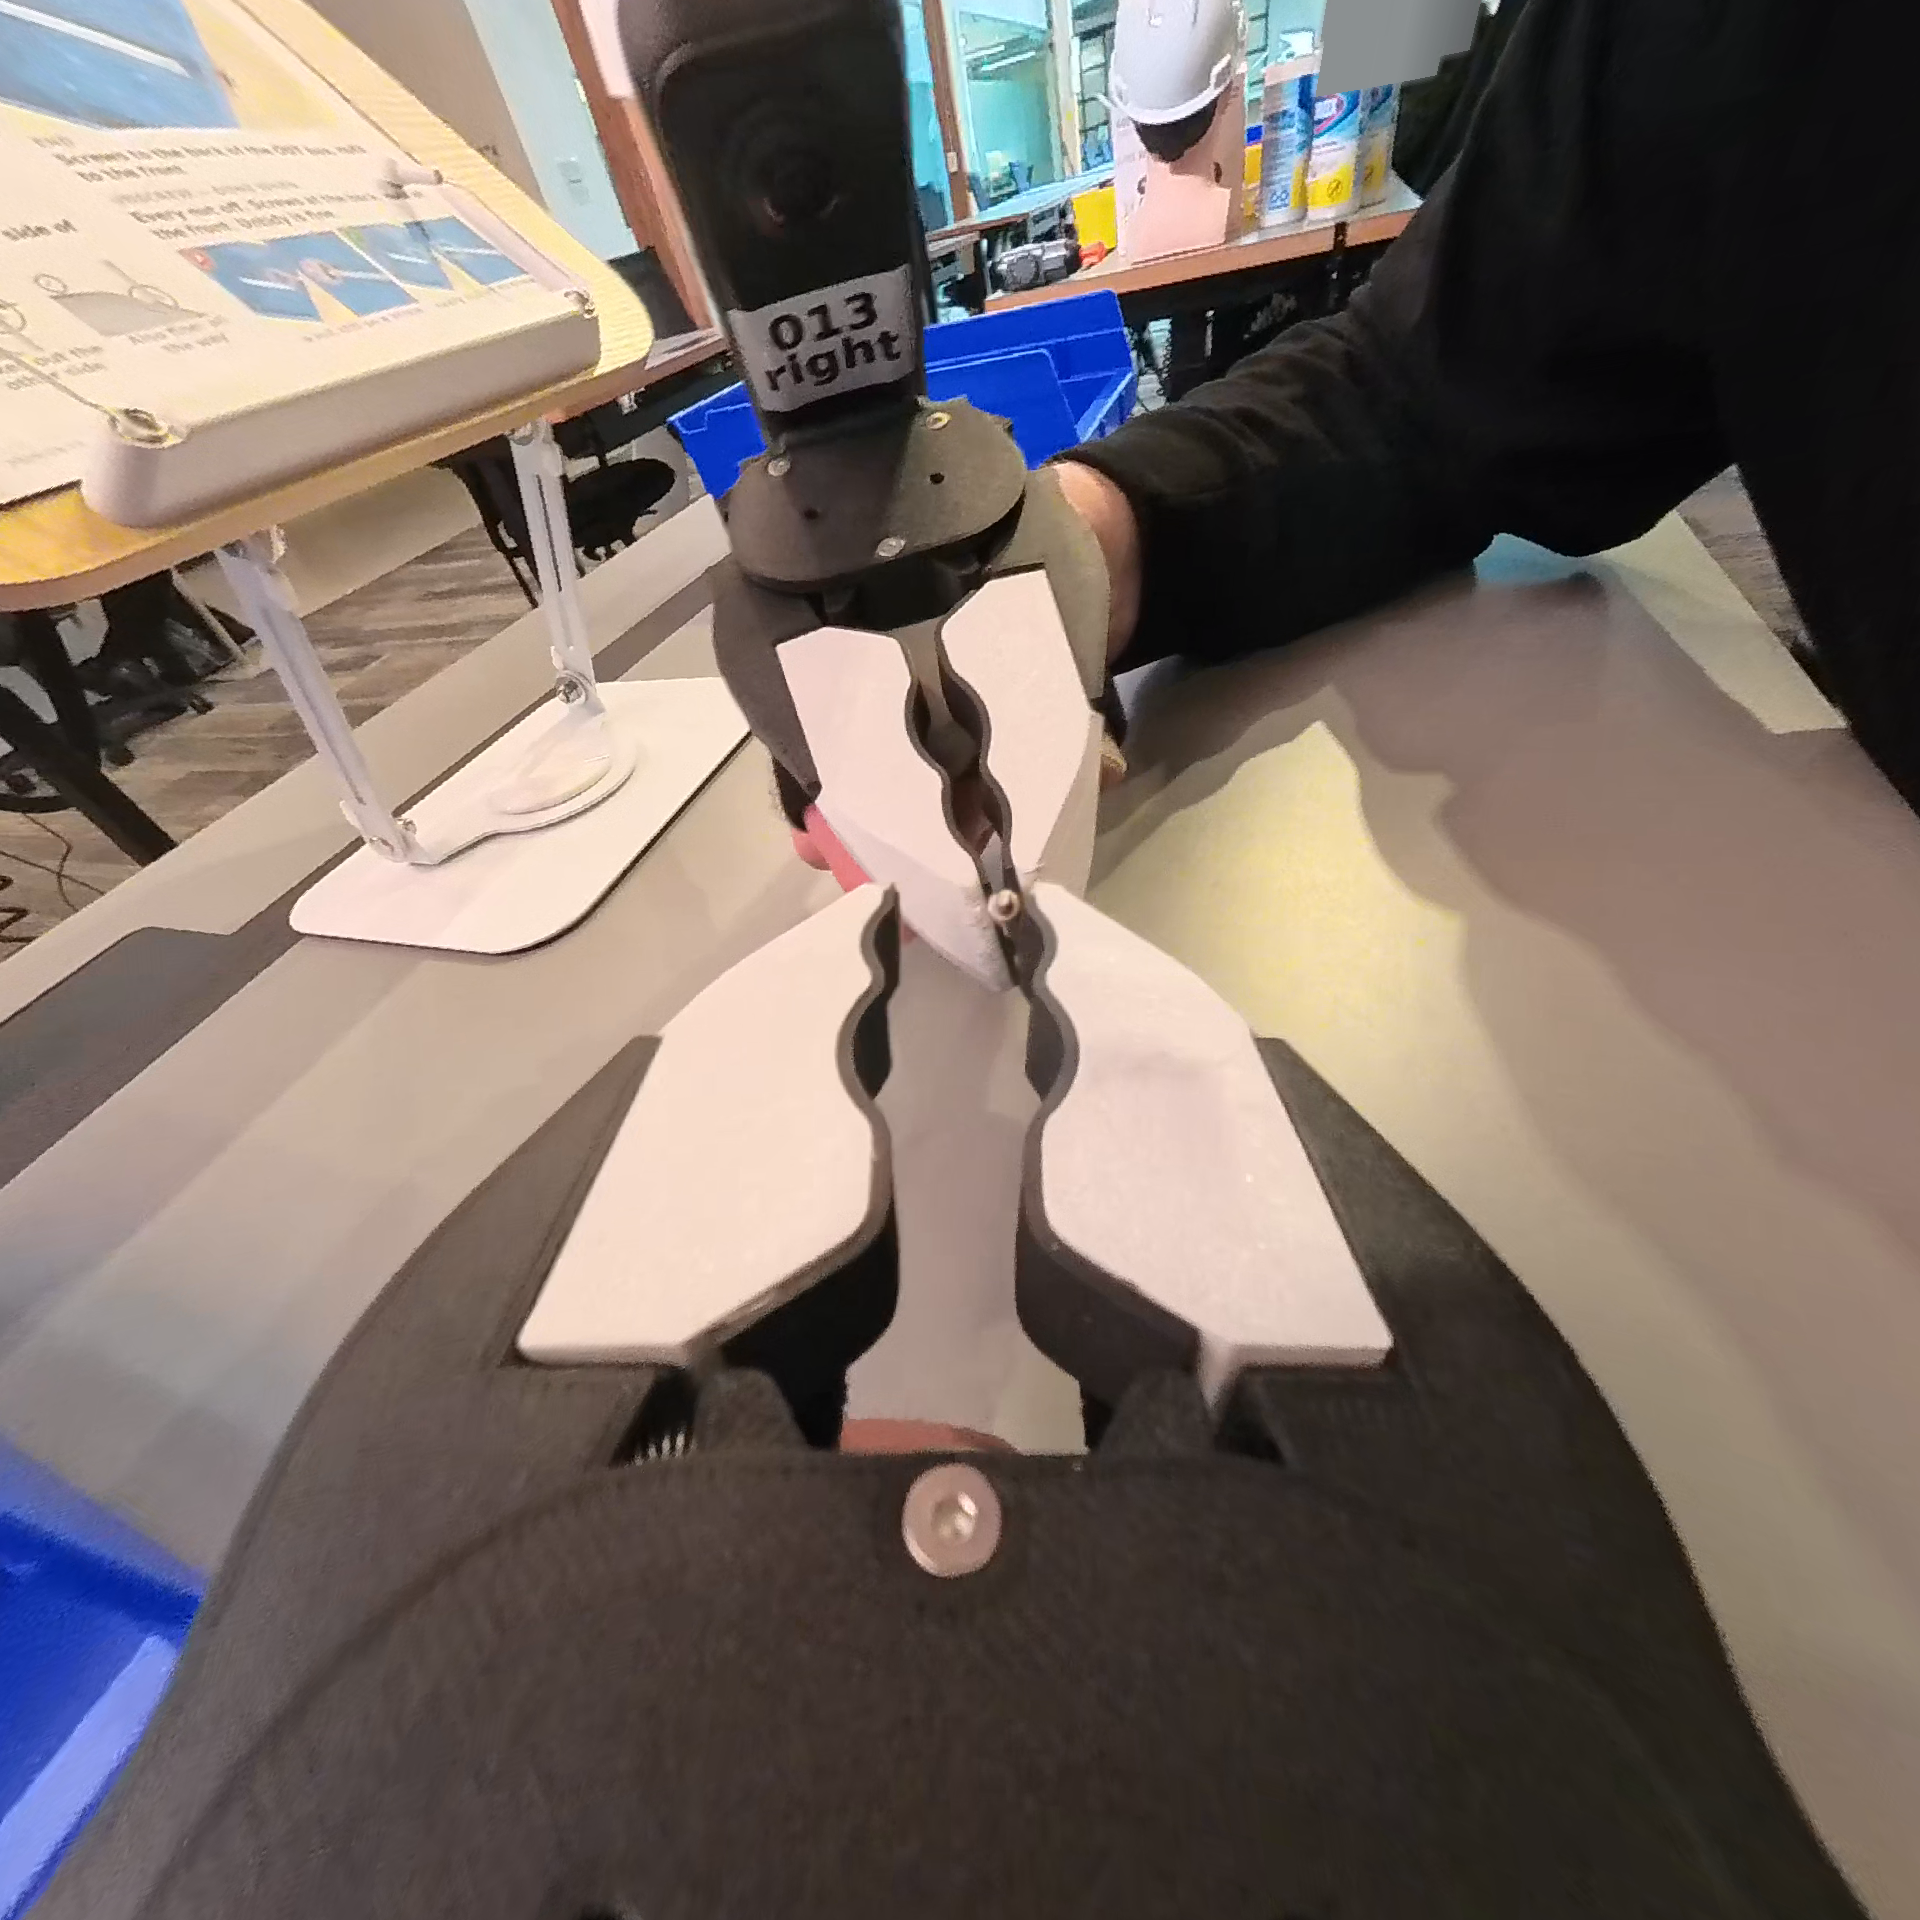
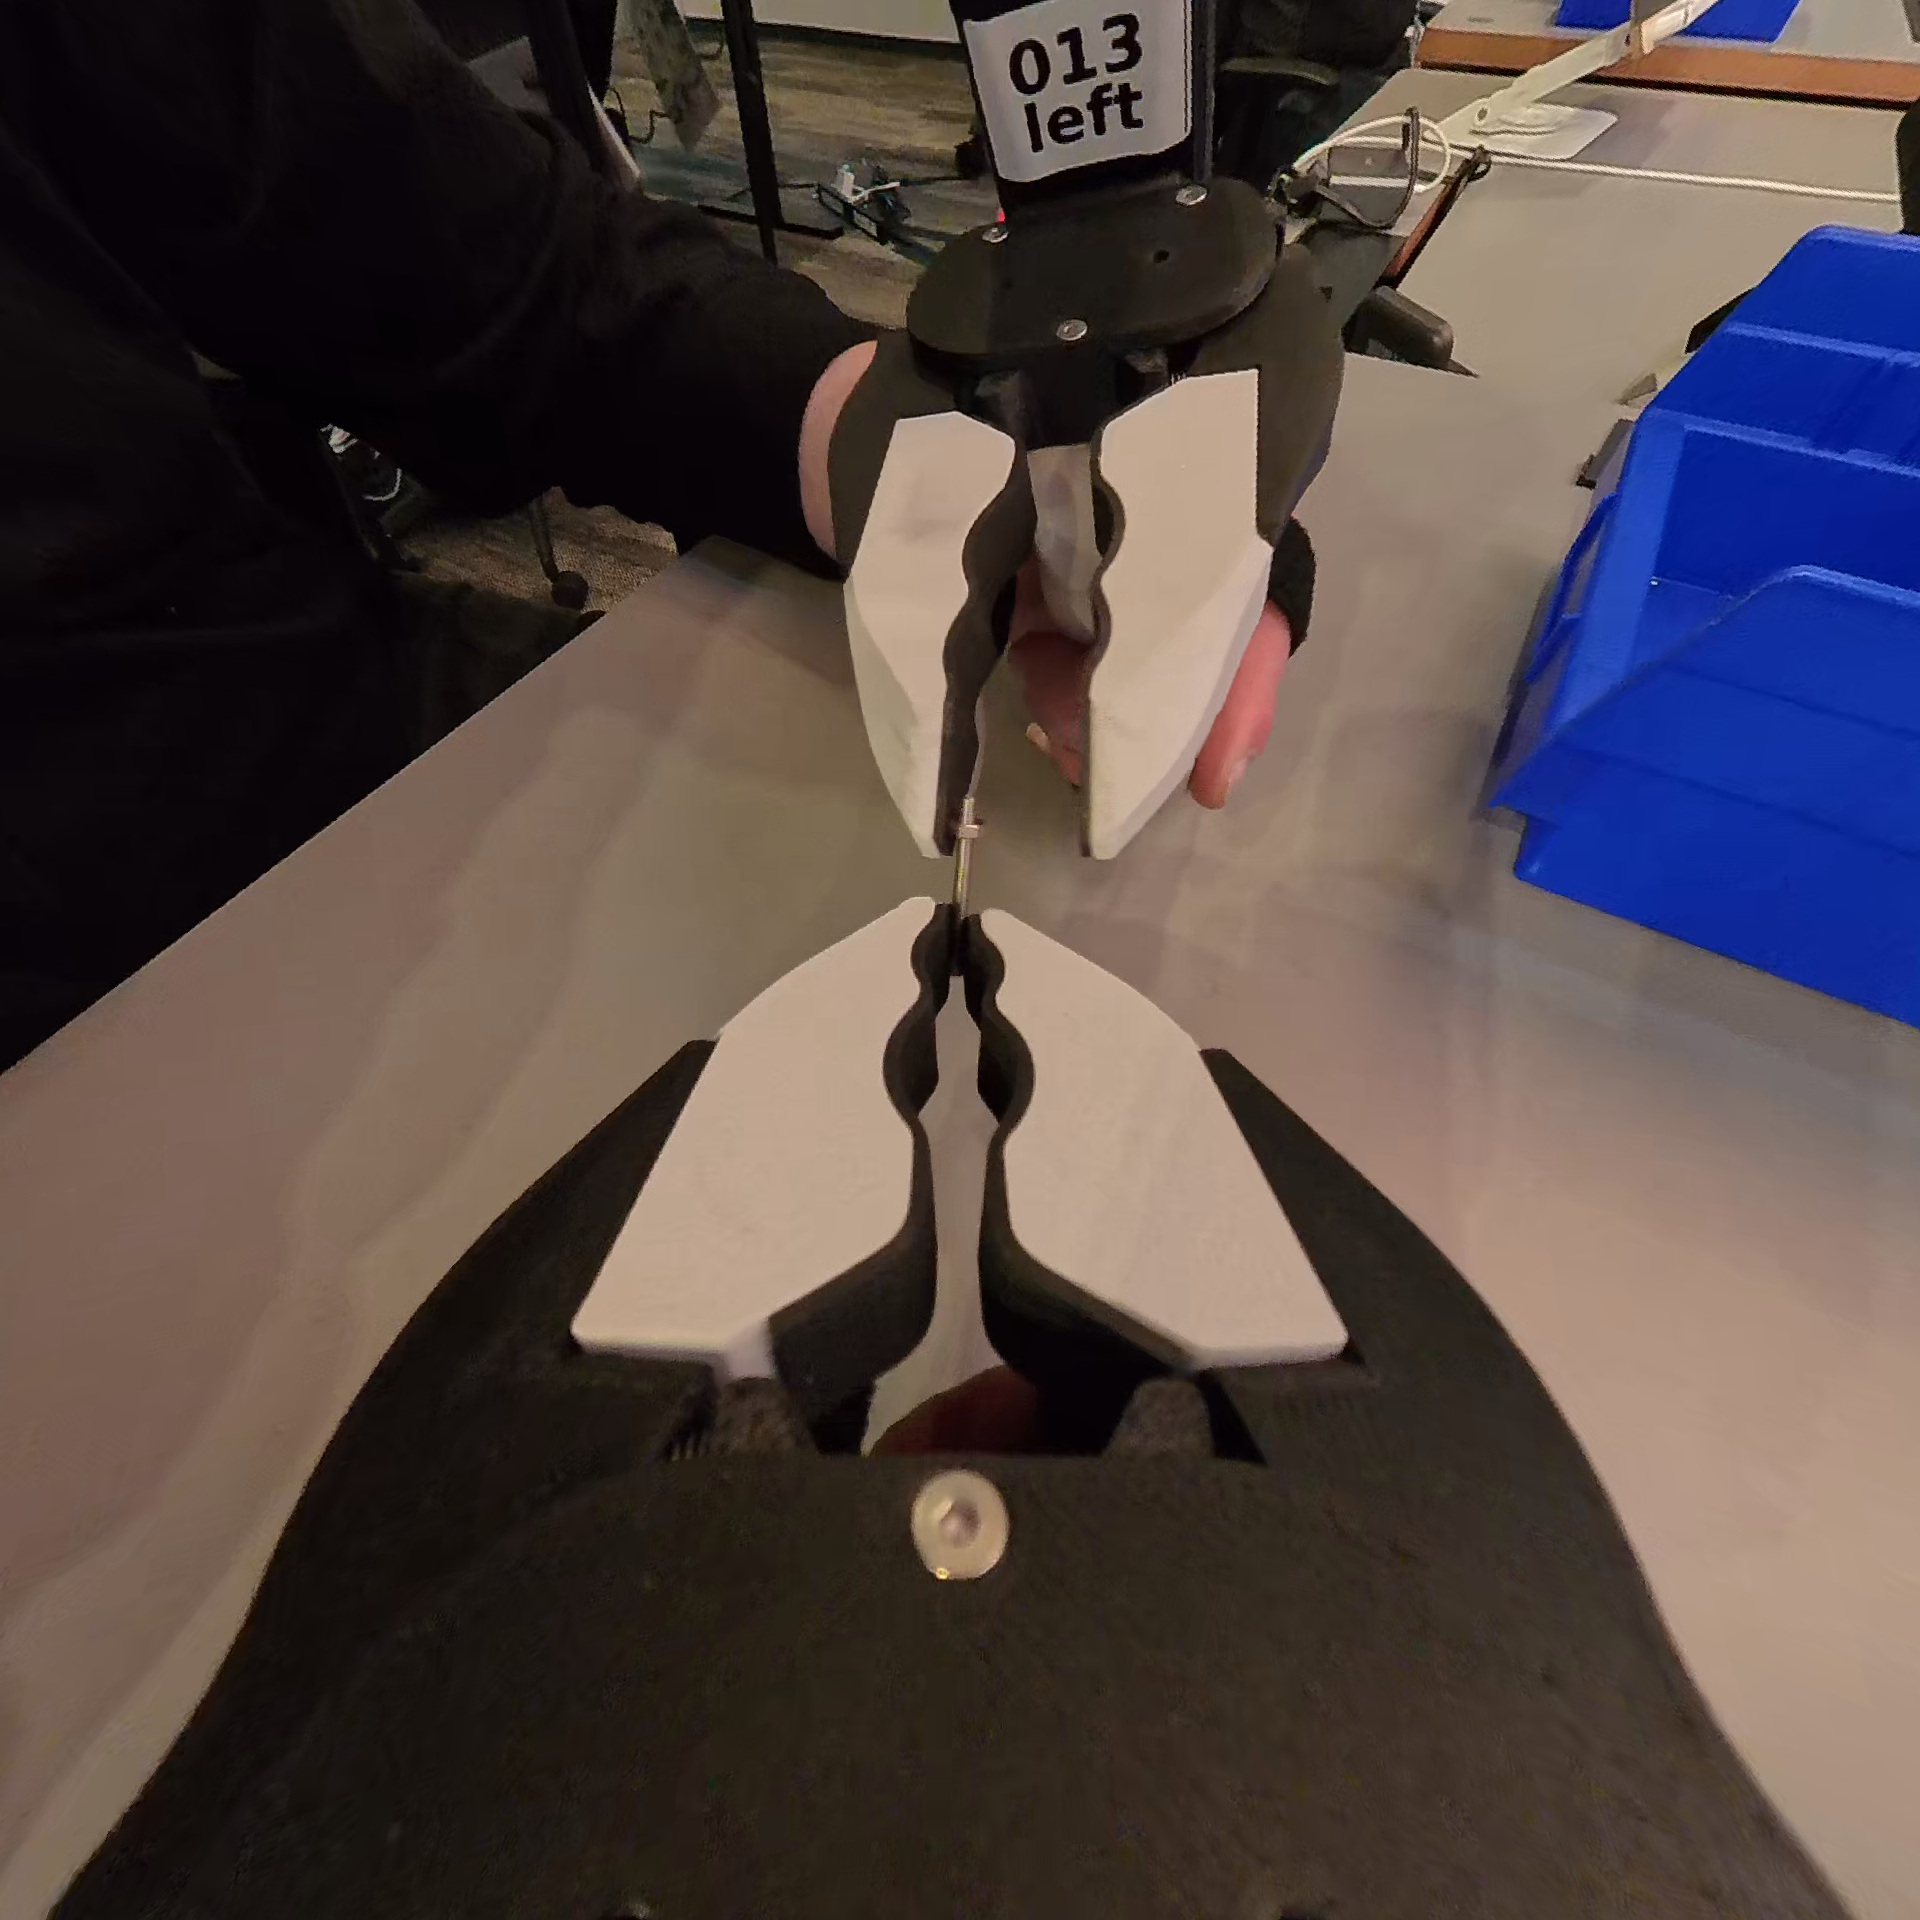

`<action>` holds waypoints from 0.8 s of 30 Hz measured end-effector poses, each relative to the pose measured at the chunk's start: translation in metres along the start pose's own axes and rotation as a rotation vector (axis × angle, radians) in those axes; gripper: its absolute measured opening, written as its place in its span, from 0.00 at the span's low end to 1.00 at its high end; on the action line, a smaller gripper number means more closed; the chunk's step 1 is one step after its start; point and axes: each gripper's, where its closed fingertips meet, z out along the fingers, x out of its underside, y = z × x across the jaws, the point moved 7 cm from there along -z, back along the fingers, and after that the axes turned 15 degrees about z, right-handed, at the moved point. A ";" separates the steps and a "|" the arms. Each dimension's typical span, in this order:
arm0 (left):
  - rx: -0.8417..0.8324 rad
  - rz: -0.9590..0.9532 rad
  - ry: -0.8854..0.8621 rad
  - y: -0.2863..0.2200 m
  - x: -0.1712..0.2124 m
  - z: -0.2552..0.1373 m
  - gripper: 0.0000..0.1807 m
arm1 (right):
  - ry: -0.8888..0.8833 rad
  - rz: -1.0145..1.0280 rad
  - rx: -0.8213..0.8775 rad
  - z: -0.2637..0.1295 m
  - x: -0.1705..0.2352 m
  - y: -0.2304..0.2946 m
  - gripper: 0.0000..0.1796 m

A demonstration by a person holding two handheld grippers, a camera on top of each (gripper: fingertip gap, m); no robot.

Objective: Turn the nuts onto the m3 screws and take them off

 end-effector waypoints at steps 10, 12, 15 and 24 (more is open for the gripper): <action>0.003 0.006 0.016 0.001 0.003 -0.001 0.11 | -0.019 0.007 -0.012 -0.004 -0.001 -0.001 0.01; 0.001 0.001 0.004 0.001 0.002 -0.002 0.12 | -0.018 0.007 -0.009 -0.004 -0.001 -0.001 0.01; -0.001 0.001 0.000 0.001 0.001 -0.002 0.12 | -0.015 0.008 -0.004 -0.004 -0.001 -0.002 0.01; 0.022 0.007 -0.026 -0.004 -0.002 0.003 0.03 | -0.017 0.008 0.002 -0.001 -0.001 -0.001 0.01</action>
